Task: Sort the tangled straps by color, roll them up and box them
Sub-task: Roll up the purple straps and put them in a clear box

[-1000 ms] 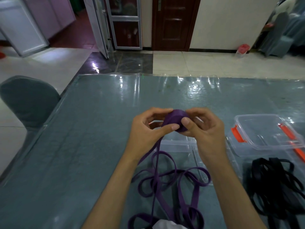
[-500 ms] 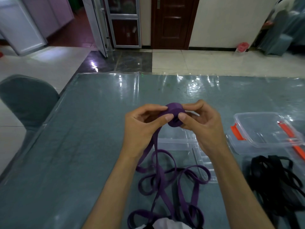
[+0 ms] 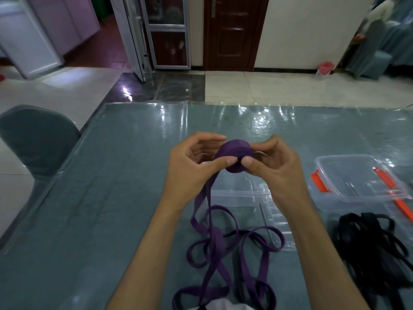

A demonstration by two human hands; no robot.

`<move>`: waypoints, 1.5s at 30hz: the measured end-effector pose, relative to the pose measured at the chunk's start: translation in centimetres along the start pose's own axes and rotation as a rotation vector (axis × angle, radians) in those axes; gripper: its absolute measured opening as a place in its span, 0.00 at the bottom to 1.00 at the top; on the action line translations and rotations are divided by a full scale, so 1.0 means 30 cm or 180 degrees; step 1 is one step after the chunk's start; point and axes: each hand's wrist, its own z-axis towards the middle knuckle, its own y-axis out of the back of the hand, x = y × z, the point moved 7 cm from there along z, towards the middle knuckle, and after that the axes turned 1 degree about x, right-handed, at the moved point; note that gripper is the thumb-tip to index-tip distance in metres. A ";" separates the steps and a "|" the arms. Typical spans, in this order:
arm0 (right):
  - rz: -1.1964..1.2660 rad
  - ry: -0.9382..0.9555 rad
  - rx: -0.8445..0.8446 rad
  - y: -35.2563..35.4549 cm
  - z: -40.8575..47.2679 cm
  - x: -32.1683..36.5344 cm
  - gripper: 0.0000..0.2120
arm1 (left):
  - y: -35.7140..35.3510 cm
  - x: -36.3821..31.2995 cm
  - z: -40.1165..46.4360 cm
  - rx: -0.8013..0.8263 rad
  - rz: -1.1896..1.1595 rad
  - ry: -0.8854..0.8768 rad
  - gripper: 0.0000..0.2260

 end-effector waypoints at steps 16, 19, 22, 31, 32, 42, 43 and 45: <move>-0.0133 0.0846 -0.0255 -0.049 0.076 0.145 0.10 | 0.030 -0.119 0.094 0.0164 0.0399 0.0134 0.12; -0.0254 0.0954 -0.0219 -0.067 0.099 0.194 0.11 | 0.043 -0.171 0.118 0.0210 0.0573 0.0017 0.12; -0.0271 0.1121 -0.0188 -0.095 0.118 0.253 0.10 | 0.054 -0.228 0.137 0.0174 0.0559 -0.0103 0.13; 0.0543 0.1178 0.0051 -0.220 0.182 0.441 0.11 | 0.062 -0.460 0.180 -0.0140 -0.0086 -0.0772 0.13; 0.0484 0.1166 0.0086 -0.225 0.187 0.460 0.10 | 0.066 -0.488 0.182 -0.0211 -0.0053 -0.0887 0.14; 0.0213 0.1490 -0.0165 -0.209 0.164 0.559 0.11 | 0.040 -0.559 0.162 -0.0196 0.0008 -0.1174 0.15; 0.0295 0.1349 -0.0065 -0.210 0.159 0.545 0.09 | 0.044 -0.558 0.155 -0.0254 0.0079 -0.1234 0.15; 0.0311 0.0984 0.0111 -0.202 0.155 0.513 0.08 | 0.047 -0.550 0.133 -0.0336 0.0176 -0.1329 0.14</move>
